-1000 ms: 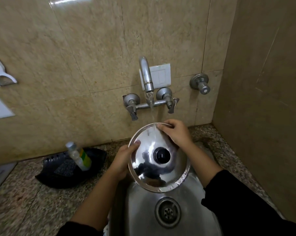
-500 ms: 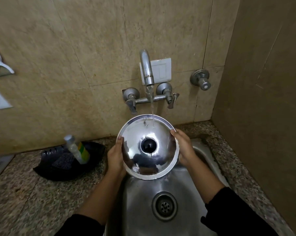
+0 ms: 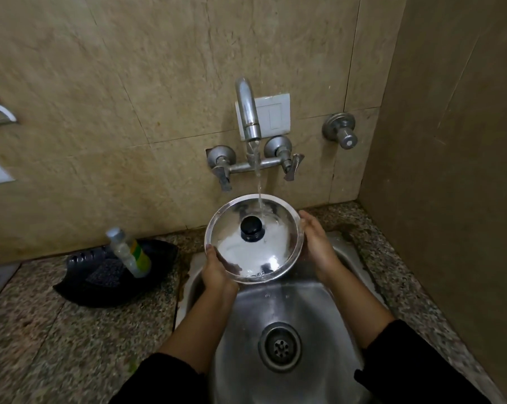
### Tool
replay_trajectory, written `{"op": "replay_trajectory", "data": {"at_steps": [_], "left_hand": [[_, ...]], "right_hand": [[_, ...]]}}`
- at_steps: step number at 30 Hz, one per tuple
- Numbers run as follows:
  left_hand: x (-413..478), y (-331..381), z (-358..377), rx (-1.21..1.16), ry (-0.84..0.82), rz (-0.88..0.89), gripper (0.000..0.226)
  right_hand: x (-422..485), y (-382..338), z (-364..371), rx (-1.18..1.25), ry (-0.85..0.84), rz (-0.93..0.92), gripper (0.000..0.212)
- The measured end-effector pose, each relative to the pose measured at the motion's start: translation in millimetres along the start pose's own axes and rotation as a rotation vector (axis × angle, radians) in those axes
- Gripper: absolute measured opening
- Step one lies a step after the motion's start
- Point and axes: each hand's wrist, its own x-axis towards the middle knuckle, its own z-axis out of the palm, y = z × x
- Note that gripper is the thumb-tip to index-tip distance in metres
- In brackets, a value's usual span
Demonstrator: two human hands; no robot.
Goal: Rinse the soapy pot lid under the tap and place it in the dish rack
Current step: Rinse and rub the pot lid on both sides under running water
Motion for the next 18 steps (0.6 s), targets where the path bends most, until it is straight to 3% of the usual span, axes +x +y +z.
{"op": "replay_trajectory", "data": {"at_steps": [4, 9, 11, 15, 16, 18], "left_hand": [[-10, 3, 18, 0.073, 0.004, 0.050, 0.037], [0, 1, 29, 0.172, -0.095, -0.008, 0.040], [4, 0, 26, 0.304, -0.117, -0.050, 0.031], [-2, 9, 14, 0.573, -0.194, -0.188, 0.023], [-3, 13, 11, 0.597, -0.222, -0.213, 0.029], [-6, 18, 8, 0.601, -0.283, -0.244, 0.046]], "right_hand": [[-8, 12, -28, -0.538, 0.019, -0.390, 0.037], [-12, 28, -57, -1.175, -0.035, -0.861, 0.071], [-17, 22, -58, -1.215, -0.053, -1.009, 0.061], [-26, 3, -49, -1.145, -0.081, -1.290, 0.011], [-28, -3, -45, -1.136, -0.101, -1.277, 0.004], [-32, -15, -35, -1.060, -0.106, -1.087, 0.013]]}}
